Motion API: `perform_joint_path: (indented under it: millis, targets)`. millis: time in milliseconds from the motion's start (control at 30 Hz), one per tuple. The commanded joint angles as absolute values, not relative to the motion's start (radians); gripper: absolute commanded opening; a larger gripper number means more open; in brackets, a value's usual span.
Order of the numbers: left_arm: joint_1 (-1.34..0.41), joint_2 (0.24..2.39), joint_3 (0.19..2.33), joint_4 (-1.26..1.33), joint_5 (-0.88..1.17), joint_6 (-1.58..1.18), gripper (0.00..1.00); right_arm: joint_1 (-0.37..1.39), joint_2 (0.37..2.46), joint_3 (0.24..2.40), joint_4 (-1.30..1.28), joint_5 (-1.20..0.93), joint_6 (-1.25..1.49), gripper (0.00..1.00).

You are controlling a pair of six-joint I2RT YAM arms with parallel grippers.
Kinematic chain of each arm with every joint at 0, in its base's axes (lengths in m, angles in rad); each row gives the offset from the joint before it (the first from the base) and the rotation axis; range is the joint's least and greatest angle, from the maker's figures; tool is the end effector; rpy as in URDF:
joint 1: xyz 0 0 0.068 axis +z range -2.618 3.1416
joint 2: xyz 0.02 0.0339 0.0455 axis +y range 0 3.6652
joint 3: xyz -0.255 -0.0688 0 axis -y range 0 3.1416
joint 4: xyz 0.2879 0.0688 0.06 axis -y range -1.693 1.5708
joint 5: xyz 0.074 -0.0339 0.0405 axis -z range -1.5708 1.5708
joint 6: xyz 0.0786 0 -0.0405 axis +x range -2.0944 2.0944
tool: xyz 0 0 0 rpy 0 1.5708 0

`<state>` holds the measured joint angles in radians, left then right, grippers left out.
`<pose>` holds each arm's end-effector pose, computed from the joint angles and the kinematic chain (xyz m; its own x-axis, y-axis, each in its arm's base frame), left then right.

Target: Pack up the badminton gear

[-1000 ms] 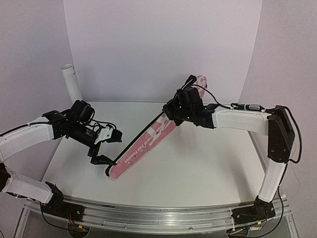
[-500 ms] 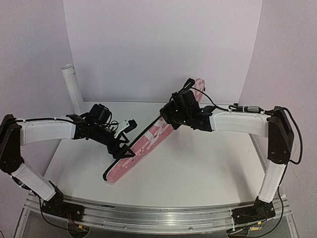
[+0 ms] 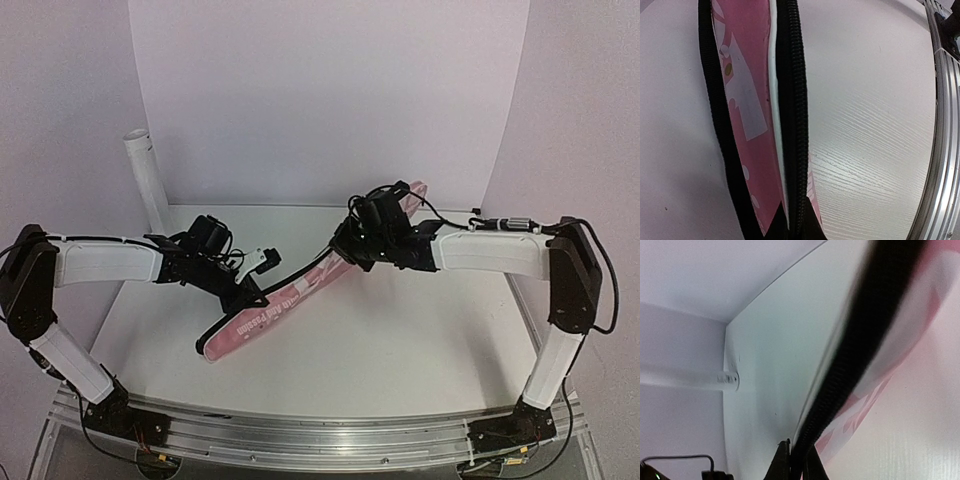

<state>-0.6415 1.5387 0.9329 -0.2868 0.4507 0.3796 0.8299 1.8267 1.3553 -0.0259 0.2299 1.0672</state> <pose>0.2787 -0.2509 0.1410 -0.2988 0.6394 -0.7084 0.9349 0.3453 -0.0826 0.3511 0.3573 0.2111 -0.6662 0.5352 -0.5193 0.0005 0.6968 0.7173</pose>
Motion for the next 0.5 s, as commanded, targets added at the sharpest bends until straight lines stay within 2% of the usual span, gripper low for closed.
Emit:
perform_joint_path:
  millis: [0,100,167,333,467]
  targets:
    - [-0.647,1.521,0.957,-0.255,0.497,0.449,0.00,0.843,1.668,1.454,-0.187,-0.133,0.376,0.47]
    - [-0.646,1.508,0.951,-0.252,0.510,0.480,0.00,0.842,1.528,1.363,-0.251,-0.253,-0.044,0.71]
    - [-0.646,1.503,0.948,-0.252,0.516,0.510,0.00,0.843,1.493,1.370,-0.330,-0.292,-0.257,0.80]
    - [-0.646,1.507,0.956,-0.255,0.512,0.596,0.00,0.846,1.677,1.660,-0.751,-0.293,-0.743,0.83]
    - [-0.646,1.515,0.968,-0.268,0.515,0.619,0.00,0.846,1.804,1.748,-0.799,-0.269,-0.956,0.87]
